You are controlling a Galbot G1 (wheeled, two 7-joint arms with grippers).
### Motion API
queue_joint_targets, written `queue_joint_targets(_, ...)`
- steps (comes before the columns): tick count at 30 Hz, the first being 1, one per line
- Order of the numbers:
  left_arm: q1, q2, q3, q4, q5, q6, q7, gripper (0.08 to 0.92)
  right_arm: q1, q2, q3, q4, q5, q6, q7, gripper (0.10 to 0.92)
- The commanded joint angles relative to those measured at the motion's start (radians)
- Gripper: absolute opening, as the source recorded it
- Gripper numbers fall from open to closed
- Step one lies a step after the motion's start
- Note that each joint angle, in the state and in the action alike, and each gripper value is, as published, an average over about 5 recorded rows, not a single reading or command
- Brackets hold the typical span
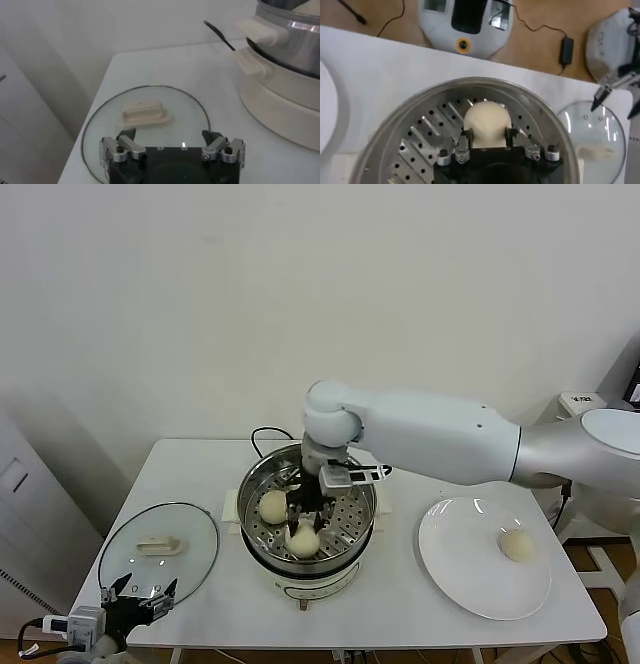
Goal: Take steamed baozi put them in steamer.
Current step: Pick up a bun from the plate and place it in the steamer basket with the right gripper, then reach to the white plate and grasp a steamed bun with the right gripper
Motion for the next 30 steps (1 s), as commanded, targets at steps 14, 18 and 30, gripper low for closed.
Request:
queue_joint_targets(14, -0.005, 0.004, -0.004, 0.016, -0.003, -0.005, 0.002, 0.823, 0.025, -0.065, 0.056, 0.03, -0.049, -0.017, -0.001, 0.768)
queue_joint_targets(18, -0.003, 0.006, -0.007, 0.018, -0.003, -0.008, 0.003, 0.823, 0.089, -0.138, 0.081, -0.004, -0.005, -0.064, -0.008, 0.817)
queue_joint_targets(30, -0.003, -0.001, -0.015, 0.001, -0.004, -0.005, 0.002, 0.823, 0.278, -0.451, -0.086, -0.189, 0.221, -0.482, -0.105, 0.823)
